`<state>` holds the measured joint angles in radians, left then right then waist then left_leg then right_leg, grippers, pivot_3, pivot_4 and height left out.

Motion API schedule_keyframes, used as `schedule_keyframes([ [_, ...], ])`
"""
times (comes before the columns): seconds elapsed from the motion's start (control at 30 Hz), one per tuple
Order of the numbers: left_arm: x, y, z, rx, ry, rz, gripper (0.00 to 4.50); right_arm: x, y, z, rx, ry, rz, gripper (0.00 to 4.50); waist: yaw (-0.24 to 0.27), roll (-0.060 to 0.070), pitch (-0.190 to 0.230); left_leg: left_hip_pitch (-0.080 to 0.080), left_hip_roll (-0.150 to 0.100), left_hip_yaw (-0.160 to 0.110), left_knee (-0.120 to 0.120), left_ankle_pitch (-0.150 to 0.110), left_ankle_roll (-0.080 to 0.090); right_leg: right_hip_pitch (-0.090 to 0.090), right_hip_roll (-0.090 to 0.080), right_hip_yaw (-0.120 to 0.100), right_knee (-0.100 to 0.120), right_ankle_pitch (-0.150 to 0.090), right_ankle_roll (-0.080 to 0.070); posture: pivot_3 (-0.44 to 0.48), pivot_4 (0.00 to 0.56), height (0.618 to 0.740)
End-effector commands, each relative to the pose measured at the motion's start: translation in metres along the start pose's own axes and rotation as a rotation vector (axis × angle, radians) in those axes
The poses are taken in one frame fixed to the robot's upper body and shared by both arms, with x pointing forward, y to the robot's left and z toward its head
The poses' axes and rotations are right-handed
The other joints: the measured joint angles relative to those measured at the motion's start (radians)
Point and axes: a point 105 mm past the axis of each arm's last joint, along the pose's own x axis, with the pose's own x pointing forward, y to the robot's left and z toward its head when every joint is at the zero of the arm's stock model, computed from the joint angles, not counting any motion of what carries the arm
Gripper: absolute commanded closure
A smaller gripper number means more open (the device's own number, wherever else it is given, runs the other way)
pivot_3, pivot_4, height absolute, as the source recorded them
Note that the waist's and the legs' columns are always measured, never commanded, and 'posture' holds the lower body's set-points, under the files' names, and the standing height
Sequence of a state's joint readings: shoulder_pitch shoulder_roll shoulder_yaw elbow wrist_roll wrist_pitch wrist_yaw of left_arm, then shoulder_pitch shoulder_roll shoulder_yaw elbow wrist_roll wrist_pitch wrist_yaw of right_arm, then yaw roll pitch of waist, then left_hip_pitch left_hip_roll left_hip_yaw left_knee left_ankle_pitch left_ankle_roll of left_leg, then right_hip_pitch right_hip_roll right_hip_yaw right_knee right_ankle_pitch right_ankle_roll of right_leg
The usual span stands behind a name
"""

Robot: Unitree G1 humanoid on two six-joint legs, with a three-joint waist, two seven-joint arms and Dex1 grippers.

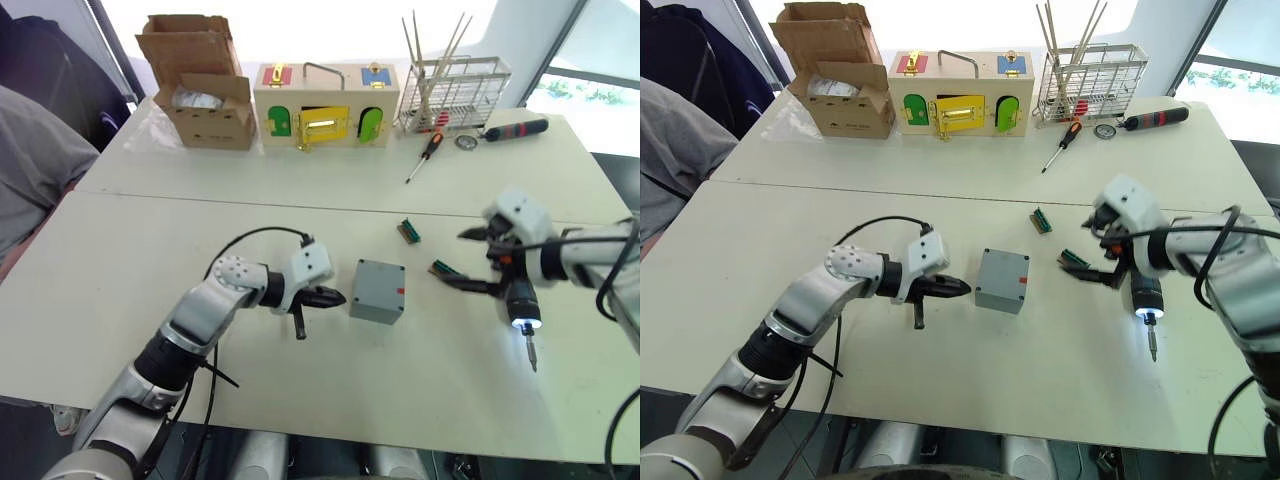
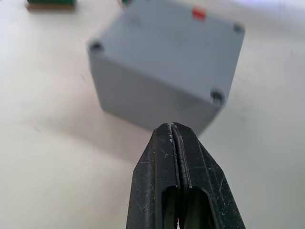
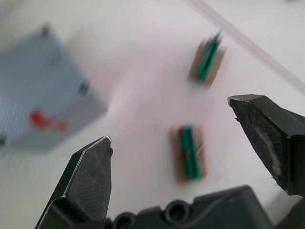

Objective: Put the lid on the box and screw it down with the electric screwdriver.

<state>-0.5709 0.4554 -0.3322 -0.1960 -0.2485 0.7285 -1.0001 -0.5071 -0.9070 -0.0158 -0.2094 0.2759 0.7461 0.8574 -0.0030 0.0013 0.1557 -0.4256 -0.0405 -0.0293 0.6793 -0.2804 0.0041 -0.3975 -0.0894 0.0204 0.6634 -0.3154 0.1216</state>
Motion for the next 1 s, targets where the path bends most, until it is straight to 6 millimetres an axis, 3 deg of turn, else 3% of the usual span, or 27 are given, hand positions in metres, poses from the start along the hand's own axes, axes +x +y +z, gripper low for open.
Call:
schedule_keyframes([
  [0.03,-0.018,0.010,0.028,0.036,-0.070,0.044,4.50,0.020,-0.021,0.018,0.122,-0.182,-0.141,0.02,-0.008,0.000,0.000,0.000,0.000,0.000,0.000,0.000,0.000,0.000,0.000,0.000,0.001,0.000,0.000,0.000,0.150,0.740],
  [0.27,-0.047,0.034,0.058,-0.010,-0.161,0.186,4.50,0.069,-0.013,0.006,0.245,-0.243,-0.160,0.02,-0.011,0.000,0.000,-0.001,-0.001,0.000,0.000,0.000,0.000,-0.001,-0.001,0.000,0.003,0.000,0.000,0.000,0.150,0.740],
  [0.43,-0.052,0.034,0.050,-0.038,-0.144,0.217,4.50,0.083,-0.014,0.000,0.229,-0.242,-0.180,1.37,-0.015,0.000,0.000,0.000,-0.001,0.000,0.000,0.000,-0.001,-0.001,-0.001,0.000,0.003,0.000,0.000,0.000,0.150,0.740],
  [1.0,-0.045,0.025,0.040,-0.065,-0.126,0.218,4.50,0.097,-0.015,-0.024,0.278,-0.161,-0.210,1.37,-0.016,0.000,0.000,0.000,-0.001,0.000,0.000,0.001,-0.001,-0.002,0.000,0.000,0.003,0.000,0.000,0.000,0.150,0.740],
])
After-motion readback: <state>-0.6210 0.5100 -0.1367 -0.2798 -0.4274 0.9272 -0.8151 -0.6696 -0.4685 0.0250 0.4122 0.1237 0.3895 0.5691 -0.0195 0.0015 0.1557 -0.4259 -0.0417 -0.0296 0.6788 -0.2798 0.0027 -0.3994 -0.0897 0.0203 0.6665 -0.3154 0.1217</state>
